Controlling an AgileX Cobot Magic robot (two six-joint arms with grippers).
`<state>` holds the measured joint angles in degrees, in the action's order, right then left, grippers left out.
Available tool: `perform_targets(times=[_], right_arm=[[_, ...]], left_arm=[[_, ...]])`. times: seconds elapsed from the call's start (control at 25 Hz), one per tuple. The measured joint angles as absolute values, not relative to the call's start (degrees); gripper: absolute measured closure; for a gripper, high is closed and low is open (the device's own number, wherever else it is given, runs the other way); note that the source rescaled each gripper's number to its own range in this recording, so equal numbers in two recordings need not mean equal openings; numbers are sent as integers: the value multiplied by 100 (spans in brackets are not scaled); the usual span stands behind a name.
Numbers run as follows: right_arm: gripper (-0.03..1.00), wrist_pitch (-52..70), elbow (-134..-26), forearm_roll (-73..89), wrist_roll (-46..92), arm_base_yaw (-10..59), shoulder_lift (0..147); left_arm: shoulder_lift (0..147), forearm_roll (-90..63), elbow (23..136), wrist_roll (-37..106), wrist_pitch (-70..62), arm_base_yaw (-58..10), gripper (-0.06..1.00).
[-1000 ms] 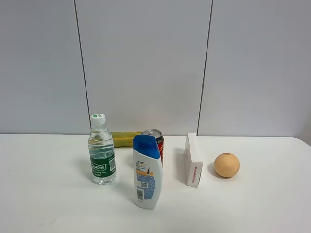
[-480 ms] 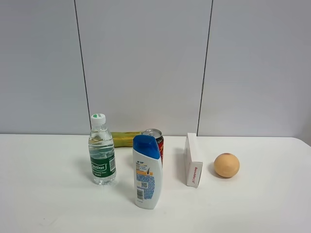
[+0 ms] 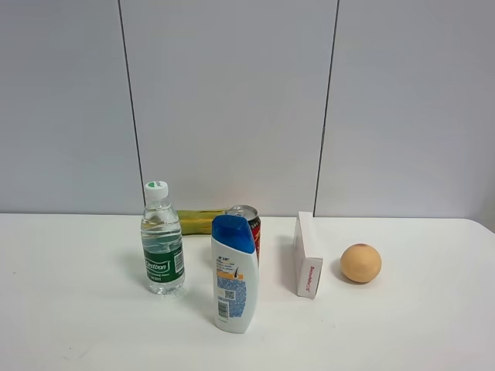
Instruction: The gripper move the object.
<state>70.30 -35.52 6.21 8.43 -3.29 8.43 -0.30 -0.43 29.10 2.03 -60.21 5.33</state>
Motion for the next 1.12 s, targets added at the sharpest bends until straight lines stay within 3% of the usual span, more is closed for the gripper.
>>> perform_targets(times=[0.68, 1.12], right_arm=[[23, 7023, -3541, 603, 802, -329, -17], [23, 6182, -3002, 733, 817, -329, -17]], left_arm=[[-30, -43, 2910, 203, -6021, 533, -6], [-30, -43, 2910, 203, -6021, 533, -6]])
